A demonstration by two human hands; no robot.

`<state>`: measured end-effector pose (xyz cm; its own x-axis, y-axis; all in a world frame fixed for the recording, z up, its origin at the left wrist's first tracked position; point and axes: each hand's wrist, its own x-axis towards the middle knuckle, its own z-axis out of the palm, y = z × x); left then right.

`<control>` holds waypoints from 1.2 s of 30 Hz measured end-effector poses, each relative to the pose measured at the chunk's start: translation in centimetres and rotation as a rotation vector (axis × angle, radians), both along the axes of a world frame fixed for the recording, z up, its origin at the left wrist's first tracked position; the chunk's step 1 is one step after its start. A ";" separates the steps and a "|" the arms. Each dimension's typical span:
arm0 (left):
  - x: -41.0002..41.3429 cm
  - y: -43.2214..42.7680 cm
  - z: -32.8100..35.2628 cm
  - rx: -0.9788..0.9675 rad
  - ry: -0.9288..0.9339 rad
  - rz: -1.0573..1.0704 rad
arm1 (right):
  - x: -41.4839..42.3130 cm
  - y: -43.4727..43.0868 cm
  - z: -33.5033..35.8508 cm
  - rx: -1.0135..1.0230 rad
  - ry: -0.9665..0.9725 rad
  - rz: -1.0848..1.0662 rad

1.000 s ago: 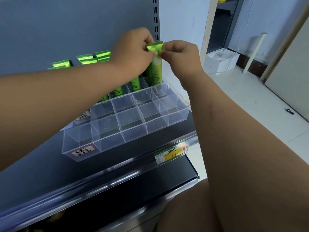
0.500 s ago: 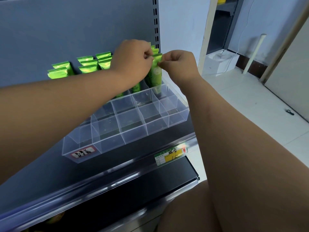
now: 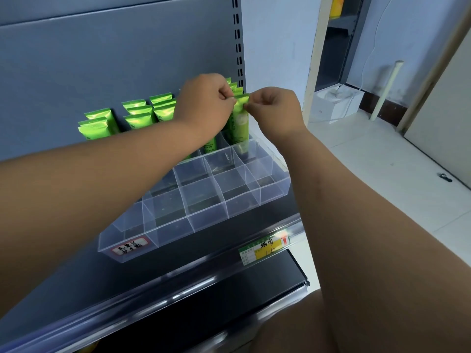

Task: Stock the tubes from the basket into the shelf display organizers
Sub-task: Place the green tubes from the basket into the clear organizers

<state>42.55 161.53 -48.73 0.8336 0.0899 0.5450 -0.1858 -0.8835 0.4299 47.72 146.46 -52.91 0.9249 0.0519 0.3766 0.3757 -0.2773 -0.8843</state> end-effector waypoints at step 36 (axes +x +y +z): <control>-0.7 0.2 0.1 0.010 0.000 0.014 | -1.0 0.8 0.4 0.055 0.091 -0.040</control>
<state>41.88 161.71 -48.59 0.8322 0.0962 0.5460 -0.1731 -0.8905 0.4207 46.69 147.21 -52.55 0.9564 -0.0042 0.2921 0.2825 -0.2405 -0.9286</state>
